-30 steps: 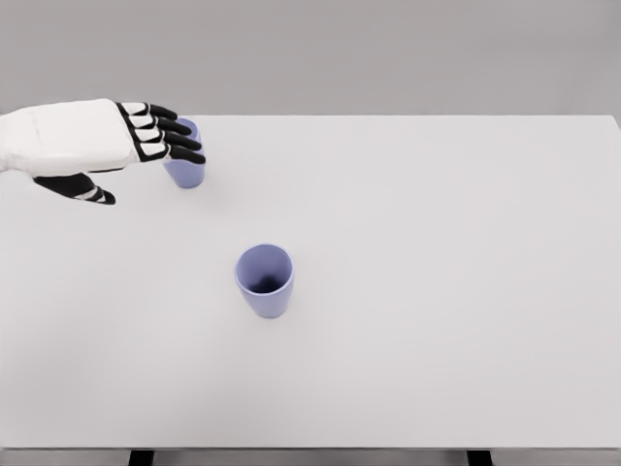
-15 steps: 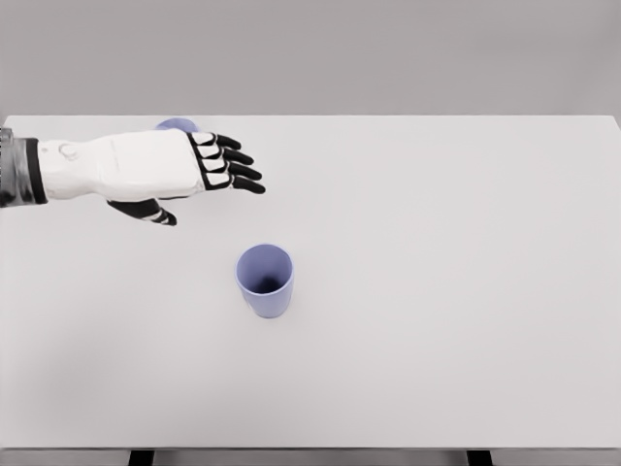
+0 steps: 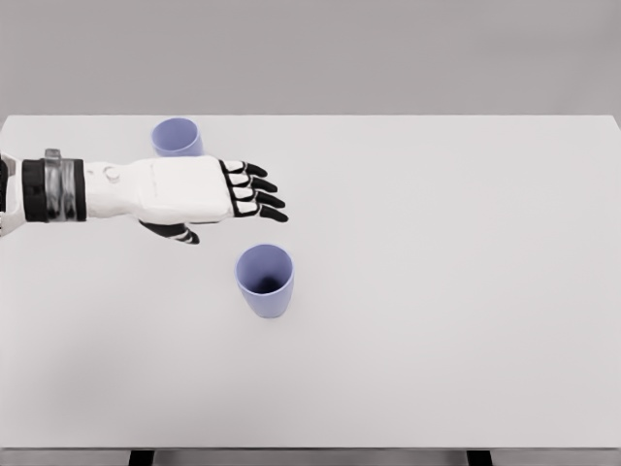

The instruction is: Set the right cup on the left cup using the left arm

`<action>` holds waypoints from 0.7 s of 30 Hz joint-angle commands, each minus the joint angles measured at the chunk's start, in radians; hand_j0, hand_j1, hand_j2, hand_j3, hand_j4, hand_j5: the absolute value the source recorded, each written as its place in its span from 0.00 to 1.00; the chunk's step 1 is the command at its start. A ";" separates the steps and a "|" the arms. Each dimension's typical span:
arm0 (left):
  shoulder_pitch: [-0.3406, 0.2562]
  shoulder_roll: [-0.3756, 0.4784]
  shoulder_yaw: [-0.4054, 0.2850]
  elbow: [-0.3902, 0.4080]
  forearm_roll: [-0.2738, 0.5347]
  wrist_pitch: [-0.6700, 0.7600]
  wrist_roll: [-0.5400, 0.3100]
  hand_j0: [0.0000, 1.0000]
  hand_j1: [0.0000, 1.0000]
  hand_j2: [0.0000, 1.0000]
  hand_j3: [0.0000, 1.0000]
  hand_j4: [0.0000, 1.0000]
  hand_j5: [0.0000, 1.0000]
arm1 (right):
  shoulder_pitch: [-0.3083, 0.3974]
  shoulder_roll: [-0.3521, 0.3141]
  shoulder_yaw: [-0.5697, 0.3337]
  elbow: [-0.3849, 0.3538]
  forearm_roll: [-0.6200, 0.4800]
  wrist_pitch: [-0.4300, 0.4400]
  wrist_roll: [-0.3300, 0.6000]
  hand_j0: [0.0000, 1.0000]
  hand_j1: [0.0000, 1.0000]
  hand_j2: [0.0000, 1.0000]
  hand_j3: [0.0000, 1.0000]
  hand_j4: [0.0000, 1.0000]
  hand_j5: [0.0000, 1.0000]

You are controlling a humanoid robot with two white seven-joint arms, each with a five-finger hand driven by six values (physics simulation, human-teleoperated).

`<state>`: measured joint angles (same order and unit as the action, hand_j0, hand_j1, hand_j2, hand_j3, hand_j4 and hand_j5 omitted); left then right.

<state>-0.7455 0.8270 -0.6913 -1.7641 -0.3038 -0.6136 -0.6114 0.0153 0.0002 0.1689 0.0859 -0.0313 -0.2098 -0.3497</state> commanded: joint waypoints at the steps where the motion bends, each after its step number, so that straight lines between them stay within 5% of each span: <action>1: 0.000 -0.012 -0.011 0.000 -0.005 0.003 0.001 1.00 1.00 1.00 1.00 1.00 1.00 | 0.000 0.000 0.000 0.000 -0.001 0.000 0.000 1.00 1.00 1.00 1.00 1.00 1.00; 21: -0.005 -0.055 -0.106 -0.002 -0.005 0.003 0.001 1.00 1.00 1.00 1.00 1.00 1.00 | 0.000 0.000 0.000 0.000 -0.001 0.000 0.000 1.00 1.00 1.00 1.00 1.00 1.00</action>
<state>-0.7501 0.7733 -0.7916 -1.7655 -0.3146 -0.6136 -0.6114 0.0153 0.0002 0.1689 0.0859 -0.0313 -0.2098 -0.3497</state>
